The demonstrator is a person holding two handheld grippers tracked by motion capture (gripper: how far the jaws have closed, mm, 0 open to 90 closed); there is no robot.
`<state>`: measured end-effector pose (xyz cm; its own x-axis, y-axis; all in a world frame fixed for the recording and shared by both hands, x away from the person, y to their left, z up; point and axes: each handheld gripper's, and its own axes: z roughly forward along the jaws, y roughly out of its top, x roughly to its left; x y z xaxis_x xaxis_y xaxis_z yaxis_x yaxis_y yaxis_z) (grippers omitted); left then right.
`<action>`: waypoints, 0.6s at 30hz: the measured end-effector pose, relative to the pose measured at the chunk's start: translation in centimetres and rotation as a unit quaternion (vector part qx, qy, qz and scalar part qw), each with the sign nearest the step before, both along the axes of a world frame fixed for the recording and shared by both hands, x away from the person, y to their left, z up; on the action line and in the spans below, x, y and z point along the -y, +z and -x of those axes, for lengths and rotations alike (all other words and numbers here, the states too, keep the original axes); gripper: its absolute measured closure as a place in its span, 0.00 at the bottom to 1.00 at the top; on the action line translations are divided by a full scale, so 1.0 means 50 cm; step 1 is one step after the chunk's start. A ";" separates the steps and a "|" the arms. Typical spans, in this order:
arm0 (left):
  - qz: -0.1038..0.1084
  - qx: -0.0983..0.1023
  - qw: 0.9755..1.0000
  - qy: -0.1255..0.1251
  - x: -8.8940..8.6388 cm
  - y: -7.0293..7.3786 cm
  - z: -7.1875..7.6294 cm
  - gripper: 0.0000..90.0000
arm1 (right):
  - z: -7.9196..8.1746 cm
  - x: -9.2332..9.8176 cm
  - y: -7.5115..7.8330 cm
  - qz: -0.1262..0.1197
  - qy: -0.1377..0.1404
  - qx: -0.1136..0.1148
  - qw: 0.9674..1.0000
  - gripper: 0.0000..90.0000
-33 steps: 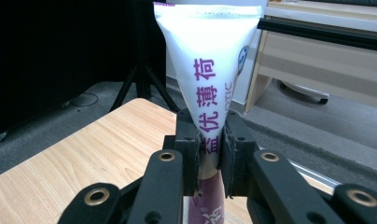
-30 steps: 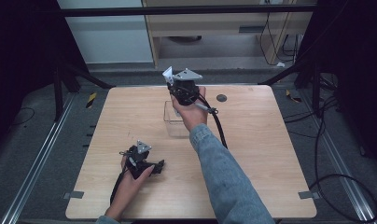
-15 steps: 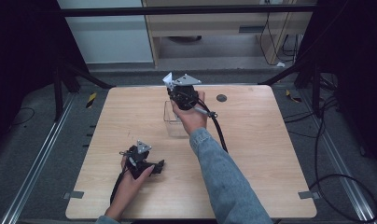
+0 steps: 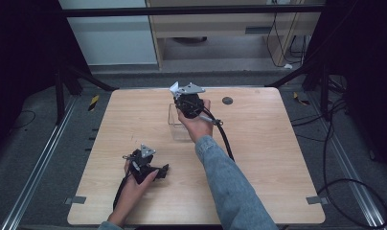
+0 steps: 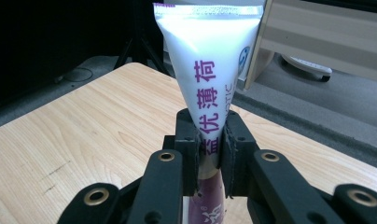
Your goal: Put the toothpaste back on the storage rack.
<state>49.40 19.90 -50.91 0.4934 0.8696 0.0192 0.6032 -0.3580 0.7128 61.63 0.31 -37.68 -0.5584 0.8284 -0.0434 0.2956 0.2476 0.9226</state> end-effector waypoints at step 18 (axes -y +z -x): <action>0.000 0.000 1.000 0.000 0.000 0.000 0.000 0.00 | -0.004 -0.008 -0.024 0.002 0.005 -0.018 1.000 0.88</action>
<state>49.40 19.90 -50.91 0.4927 0.8700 0.0190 0.6036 -0.3574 0.7127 61.84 0.72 -38.87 -0.5671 0.8232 -0.0260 0.3262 0.2536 0.9107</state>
